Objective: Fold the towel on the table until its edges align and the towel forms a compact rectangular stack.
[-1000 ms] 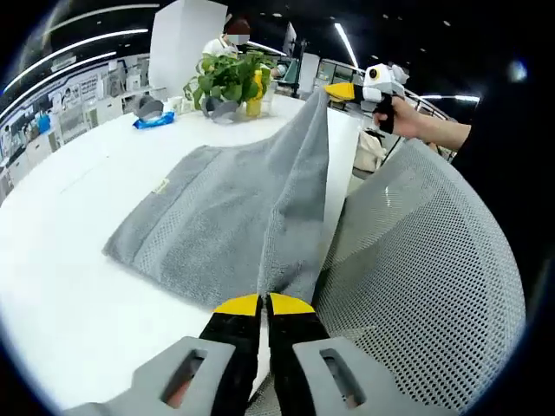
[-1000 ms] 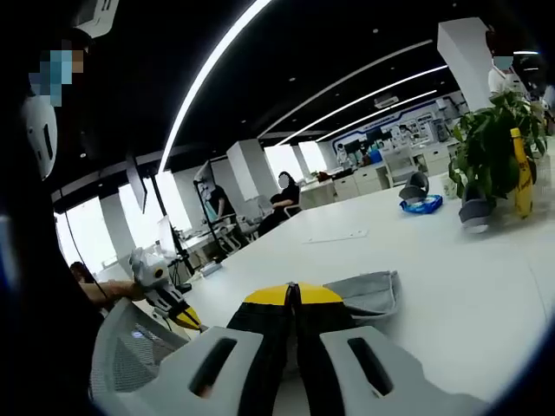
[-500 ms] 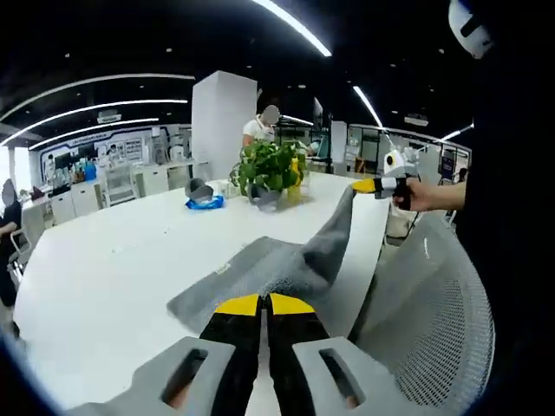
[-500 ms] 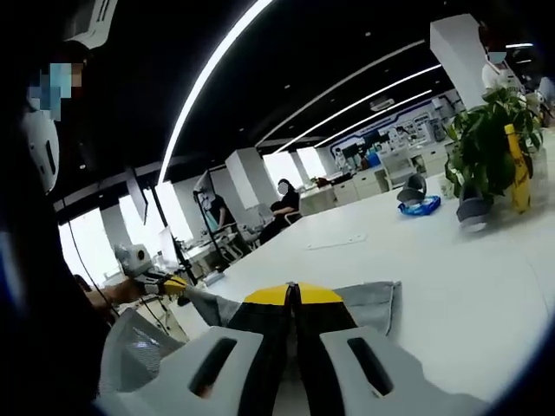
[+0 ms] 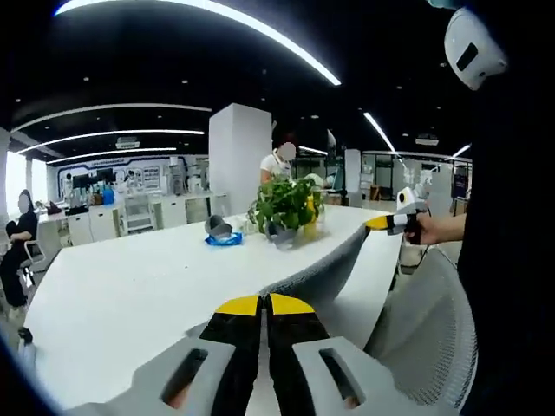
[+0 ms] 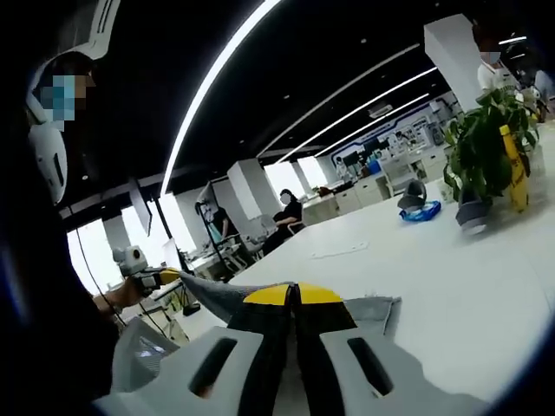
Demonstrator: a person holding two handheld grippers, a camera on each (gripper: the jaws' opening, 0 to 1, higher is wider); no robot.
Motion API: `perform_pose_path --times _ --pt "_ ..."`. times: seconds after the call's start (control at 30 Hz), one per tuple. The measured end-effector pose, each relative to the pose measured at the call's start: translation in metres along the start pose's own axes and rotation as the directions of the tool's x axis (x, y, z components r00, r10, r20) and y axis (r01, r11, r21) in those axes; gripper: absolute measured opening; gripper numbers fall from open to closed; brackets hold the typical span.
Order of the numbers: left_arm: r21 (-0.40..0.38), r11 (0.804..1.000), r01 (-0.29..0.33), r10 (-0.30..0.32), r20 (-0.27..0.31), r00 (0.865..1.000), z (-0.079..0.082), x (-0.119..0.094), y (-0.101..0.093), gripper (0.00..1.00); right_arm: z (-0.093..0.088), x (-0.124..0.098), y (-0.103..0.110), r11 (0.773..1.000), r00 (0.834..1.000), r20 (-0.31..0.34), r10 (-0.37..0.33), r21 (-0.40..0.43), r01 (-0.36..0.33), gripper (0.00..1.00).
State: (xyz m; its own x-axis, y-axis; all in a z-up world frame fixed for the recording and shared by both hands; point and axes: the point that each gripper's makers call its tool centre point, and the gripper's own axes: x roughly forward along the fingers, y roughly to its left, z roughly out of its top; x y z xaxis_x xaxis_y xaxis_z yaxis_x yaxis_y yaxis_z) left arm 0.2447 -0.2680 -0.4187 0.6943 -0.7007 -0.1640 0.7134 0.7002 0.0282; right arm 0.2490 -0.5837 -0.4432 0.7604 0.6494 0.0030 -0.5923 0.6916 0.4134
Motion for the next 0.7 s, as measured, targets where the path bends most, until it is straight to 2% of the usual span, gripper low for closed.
perform_pose_path --times 0.17,0.27,0.4,0.5,0.6,0.7 --pt "0.015 1.0 -0.007 0.007 0.009 1.0 0.008 -0.005 -0.002 0.01 0.006 -0.001 0.006 1.0 1.0 0.016 0.017 -0.002 -0.017 0.0" --pt "0.01 1.0 -0.012 0.012 0.005 1.0 0.006 -0.006 0.002 0.01 0.006 0.0 0.007 1.0 1.0 0.003 0.019 -0.005 -0.019 0.0" --pt "-0.006 1.0 -0.031 0.031 -0.036 0.999 -0.009 0.001 0.009 0.01 -0.006 0.008 -0.006 1.0 0.997 -0.074 -0.018 -0.027 0.017 0.0" --pt "-0.01 0.998 -0.062 0.061 -0.103 0.993 -0.025 0.008 0.019 0.01 -0.01 0.018 -0.012 0.998 0.992 -0.126 -0.028 -0.064 0.02 0.0" --pt "-0.029 0.998 -0.061 0.057 -0.127 0.99 -0.033 0.013 0.025 0.01 -0.019 0.03 -0.02 0.994 0.979 -0.197 -0.059 -0.099 0.04 0.0" --pt "-0.047 0.997 -0.056 0.048 -0.171 0.984 -0.043 0.02 0.032 0.01 -0.023 0.04 -0.029 0.992 0.969 -0.236 -0.072 -0.122 0.044 0.0"
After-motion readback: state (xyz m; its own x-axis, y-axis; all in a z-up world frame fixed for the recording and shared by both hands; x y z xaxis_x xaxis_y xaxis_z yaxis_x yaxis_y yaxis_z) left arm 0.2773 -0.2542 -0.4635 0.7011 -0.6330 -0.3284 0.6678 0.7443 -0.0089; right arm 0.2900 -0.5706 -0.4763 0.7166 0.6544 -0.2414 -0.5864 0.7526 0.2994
